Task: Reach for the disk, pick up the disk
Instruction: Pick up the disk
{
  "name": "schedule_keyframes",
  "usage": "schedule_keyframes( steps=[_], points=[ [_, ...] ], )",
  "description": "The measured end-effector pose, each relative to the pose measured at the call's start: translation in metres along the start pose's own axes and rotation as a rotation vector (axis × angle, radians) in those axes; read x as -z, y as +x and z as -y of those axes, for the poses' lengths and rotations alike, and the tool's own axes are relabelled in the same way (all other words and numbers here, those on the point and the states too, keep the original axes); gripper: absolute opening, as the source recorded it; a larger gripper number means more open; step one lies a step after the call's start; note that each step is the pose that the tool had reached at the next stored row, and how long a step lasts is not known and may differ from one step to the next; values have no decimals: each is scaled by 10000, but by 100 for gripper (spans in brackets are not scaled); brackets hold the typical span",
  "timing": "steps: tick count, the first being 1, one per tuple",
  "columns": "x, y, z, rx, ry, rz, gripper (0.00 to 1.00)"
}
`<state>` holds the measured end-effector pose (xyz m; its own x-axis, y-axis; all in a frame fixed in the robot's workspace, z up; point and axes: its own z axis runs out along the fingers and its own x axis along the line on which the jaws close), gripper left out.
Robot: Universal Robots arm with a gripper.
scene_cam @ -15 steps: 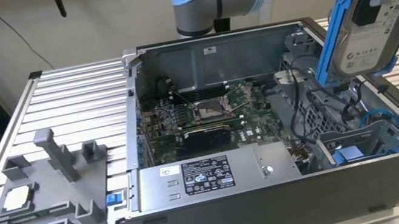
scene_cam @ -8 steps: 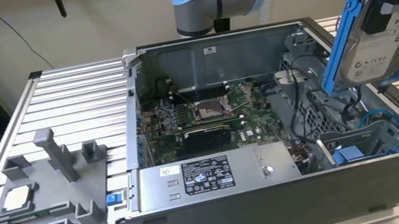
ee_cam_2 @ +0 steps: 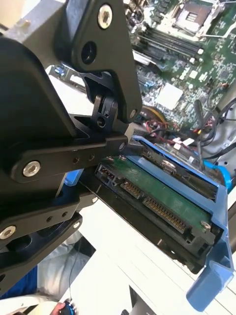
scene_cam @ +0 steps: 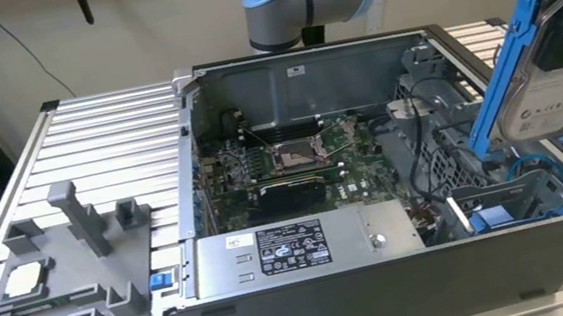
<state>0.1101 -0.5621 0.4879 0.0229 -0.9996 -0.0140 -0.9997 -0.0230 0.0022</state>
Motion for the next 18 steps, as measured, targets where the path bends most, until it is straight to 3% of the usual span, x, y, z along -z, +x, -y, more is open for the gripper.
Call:
schedule_keyframes(
  steps=[2, 18],
  points=[
    [-2, 46, -6, -1, 0, 1, 0],
    [-3, 85, -10, -1, 0, 1, 0]
  ],
)
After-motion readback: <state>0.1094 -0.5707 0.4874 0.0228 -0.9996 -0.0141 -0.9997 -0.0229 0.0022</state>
